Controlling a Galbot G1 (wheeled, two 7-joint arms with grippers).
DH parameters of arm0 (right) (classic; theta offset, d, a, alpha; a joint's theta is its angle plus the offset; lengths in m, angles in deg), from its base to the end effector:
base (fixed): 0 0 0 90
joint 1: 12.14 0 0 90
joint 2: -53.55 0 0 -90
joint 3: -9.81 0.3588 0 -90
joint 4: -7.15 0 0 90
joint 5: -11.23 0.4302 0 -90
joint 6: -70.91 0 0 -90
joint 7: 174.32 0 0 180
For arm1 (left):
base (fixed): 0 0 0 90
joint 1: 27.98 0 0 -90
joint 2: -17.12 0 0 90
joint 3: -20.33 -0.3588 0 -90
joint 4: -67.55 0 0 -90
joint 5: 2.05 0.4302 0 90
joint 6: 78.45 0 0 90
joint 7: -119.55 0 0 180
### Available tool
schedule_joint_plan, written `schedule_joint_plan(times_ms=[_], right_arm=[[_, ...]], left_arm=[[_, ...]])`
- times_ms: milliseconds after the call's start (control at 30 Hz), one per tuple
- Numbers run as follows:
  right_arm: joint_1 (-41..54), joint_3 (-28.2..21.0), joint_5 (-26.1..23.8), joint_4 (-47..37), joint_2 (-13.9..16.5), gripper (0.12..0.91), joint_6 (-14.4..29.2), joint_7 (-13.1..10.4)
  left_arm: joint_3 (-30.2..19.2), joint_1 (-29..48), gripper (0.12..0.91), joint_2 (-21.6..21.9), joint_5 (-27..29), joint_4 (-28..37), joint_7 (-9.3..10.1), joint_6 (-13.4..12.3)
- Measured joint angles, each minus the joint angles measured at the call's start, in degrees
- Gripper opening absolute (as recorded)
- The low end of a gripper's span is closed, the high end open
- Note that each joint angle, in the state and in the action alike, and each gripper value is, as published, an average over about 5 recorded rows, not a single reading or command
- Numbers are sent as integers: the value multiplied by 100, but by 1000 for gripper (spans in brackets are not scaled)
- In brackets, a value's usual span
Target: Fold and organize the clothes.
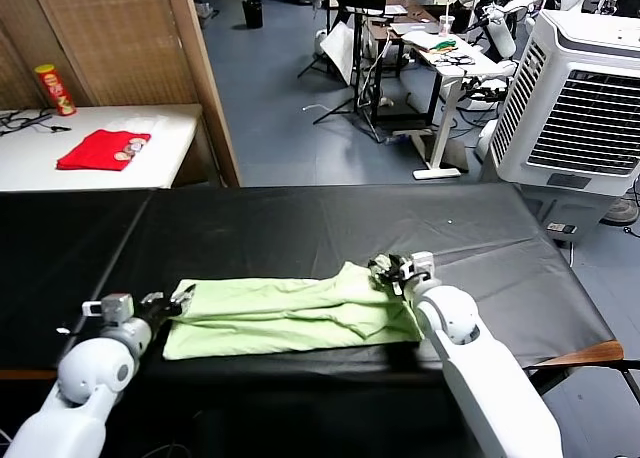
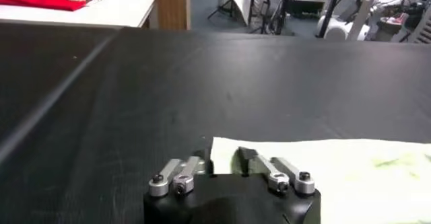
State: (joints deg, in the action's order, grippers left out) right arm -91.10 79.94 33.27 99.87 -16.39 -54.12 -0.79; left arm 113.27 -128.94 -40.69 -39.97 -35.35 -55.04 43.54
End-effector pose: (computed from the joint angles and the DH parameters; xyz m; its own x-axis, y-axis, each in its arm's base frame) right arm 0.4671 0.0211 -0.2838 -0.8598 -0.1826 0.4769 -0.2409 0.9685 -0.0635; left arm 0.3711 0.1582 -0.2867 -0.8589 0.0250 0.5116 -0.0021 0.9986 -0.0524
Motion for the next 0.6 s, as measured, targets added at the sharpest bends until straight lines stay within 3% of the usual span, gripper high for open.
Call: schedule_joint_plan(times_ms=[67, 133, 333, 467, 600], right_arm=[[-49, 13, -86, 22, -33, 135, 133, -130], [-113, 33, -180, 51, -76, 127, 276, -257], [-359, 106, -300, 138, -201, 134, 547, -312], [-503, 187, -292, 260, -179, 266, 568, -232], [-648, 278, -288, 455, -74, 463, 568, -163]], left_arm=[[0, -5, 163, -39, 105, 15, 26, -79], [6, -18, 132, -88, 231, 18, 59, -164], [35, -77, 130, -244, 527, -13, 78, -284], [42, -106, 133, -299, 596, -84, 55, -293], [98, -169, 241, -287, 594, -191, 49, -318]])
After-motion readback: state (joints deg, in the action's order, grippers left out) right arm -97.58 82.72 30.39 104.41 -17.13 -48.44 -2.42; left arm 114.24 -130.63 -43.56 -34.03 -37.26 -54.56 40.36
